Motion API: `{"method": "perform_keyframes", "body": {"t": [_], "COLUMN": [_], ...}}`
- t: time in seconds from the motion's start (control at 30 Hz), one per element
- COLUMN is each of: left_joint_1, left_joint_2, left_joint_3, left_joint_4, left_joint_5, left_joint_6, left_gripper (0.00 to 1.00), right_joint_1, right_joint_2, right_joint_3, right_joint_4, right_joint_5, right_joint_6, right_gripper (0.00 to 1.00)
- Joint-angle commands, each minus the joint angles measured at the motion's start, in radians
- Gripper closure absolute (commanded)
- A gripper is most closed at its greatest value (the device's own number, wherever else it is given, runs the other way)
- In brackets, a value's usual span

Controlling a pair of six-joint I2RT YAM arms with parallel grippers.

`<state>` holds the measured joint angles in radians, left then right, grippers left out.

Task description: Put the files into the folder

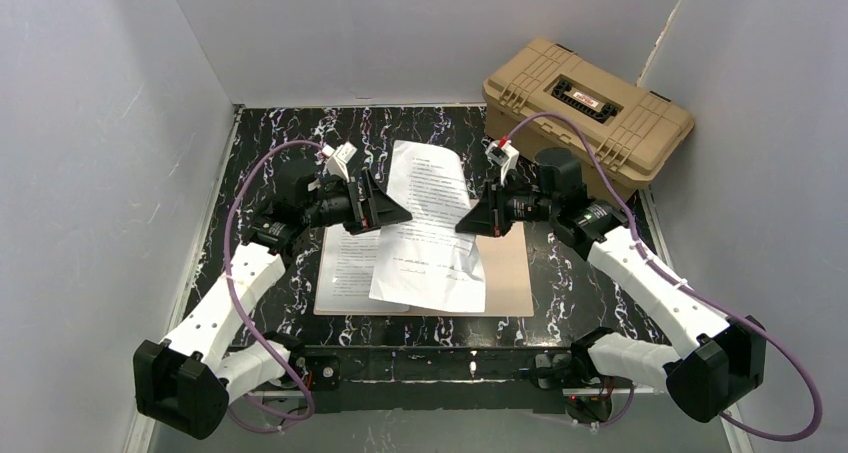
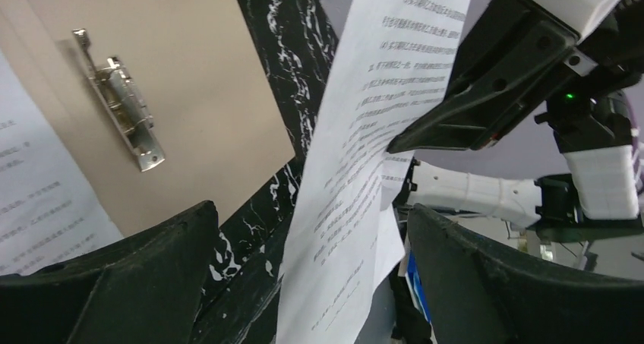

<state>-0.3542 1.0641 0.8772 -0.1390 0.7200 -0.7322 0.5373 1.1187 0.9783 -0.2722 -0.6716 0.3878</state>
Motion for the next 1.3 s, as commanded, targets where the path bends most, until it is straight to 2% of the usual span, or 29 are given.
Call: {"method": "perform_keyframes", "body": {"t": [0.0,0.1,0.2,0.47,0.57,0.77,0.97,1.1,1.27], "left_joint_1": [0.004,0.004,0.004,0.003,0.004,0.004,0.004,0.004,0.003], "left_joint_2": [-0.044,-0.049,-0.06,-0.092,-0.11,-0.182,-0.247,-0.28,-0.298], "left_joint_3": [-0.026,-0.048,-0.062,-0.074,-0.078,-0.052,-0.001,0.018,0.034], "left_joint_4": [0.119,0.134,0.134,0.133,0.175,0.218,0.22,0.241,0.313], "left_joint_5": [0.156,0.201,0.218,0.234,0.234,0.237,0.258,0.27,0.287], "left_joint_6": [-0.079,-0.114,-0.117,-0.126,-0.144,-0.133,-0.122,-0.141,-0.198], "left_gripper": [0.1,0.22,0.39,0.98,1.0,1.0,1.0,1.0,1.0], "right_joint_1": [0.026,0.03,0.031,0.033,0.033,0.032,0.033,0.032,0.032], "right_joint_2": [0.007,0.01,0.012,-0.007,-0.024,-0.114,-0.235,-0.301,-0.345], "right_joint_3": [0.057,0.07,0.079,0.091,0.091,0.058,0.014,-0.041,-0.149], "right_joint_4": [0.063,0.059,0.044,0.023,0.013,-0.005,-0.001,0.075,0.234], "right_joint_5": [-0.078,-0.076,-0.075,-0.039,-0.025,0.089,0.194,0.185,0.136], "right_joint_6": [-0.014,-0.017,-0.026,-0.03,-0.026,-0.02,0.015,0.105,0.27], "right_gripper": [0.86,0.86,0.85,0.83,0.77,0.41,0.15,0.06,0.04]}}
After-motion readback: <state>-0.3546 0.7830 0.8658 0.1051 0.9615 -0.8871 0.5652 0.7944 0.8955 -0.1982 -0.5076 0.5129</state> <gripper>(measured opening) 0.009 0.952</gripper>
